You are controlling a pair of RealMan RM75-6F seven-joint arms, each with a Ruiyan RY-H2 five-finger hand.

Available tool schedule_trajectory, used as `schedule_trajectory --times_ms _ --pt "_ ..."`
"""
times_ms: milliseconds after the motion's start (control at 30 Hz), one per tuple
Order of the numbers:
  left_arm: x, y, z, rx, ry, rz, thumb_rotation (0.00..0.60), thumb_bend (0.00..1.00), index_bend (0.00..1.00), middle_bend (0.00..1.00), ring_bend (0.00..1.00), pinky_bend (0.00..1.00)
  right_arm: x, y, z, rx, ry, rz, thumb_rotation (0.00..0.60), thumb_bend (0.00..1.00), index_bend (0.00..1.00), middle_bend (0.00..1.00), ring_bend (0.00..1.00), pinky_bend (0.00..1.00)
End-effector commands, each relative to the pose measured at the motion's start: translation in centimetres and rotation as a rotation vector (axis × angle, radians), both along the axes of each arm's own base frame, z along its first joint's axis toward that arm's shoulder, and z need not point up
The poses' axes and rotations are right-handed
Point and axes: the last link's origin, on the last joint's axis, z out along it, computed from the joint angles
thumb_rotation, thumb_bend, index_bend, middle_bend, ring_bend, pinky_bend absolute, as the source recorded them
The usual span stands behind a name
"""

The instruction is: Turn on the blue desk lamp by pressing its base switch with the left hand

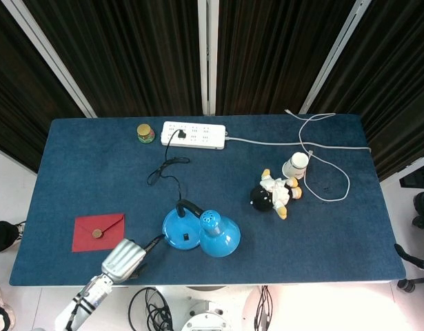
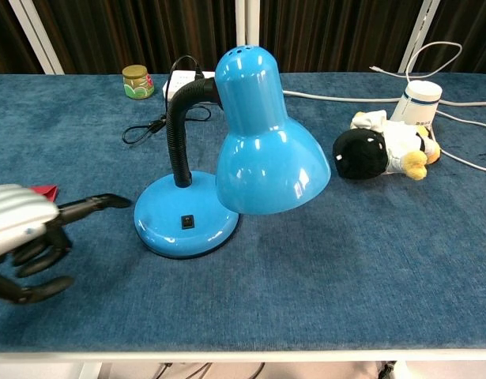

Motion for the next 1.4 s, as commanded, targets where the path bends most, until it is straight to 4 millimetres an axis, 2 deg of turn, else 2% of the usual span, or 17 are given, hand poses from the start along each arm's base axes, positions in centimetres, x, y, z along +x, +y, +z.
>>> schedule_trajectory --times_ms 33,267,1000,1133,1333,1400 --pt "1.4 0.7 -0.8 -0.012 -0.022 -0.011 0.6 0.38 0.04 0.82 0.74 0.69 -0.1 -0.1 0.0 0.001 -0.003 -0.006 0.6 0.06 0.0 0.0 0.0 0.0" --pt "2.9 1.1 -2.3 -0.046 -0.005 -0.044 0.6 0.4 0.03 0.82 0.74 0.69 -0.4 -0.1 0.0 0.006 -0.011 -0.023 0.6 0.07 0.0 0.0 0.0 0.0" --pt "3.0 1.0 -3.8 -0.09 0.044 -0.04 0.6 0.4 0.04 0.82 0.74 0.7 -1.1 0.0 -0.2 0.01 -0.022 -0.055 0.6 0.09 0.0 0.0 0.0 0.0" --pt "3.0 1.0 -3.9 -0.093 0.048 -0.041 0.6 0.4 0.08 0.82 0.74 0.7 -1.2 0.0 -0.3 0.012 -0.023 -0.06 0.6 0.1 0.0 0.0 0.0 0.0" --pt "3.1 0.9 -3.9 -0.094 0.047 -0.044 0.6 0.4 0.25 0.82 0.75 0.7 -1.3 0.0 -0.3 0.014 -0.027 -0.067 0.6 0.1 0.0 0.0 0.0 0.0" --pt "3.1 0.9 -3.9 -0.092 0.042 -0.043 0.6 0.4 0.25 0.82 0.75 0.7 -1.4 0.0 -0.3 0.016 -0.026 -0.07 0.6 0.1 0.0 0.0 0.0 0.0"
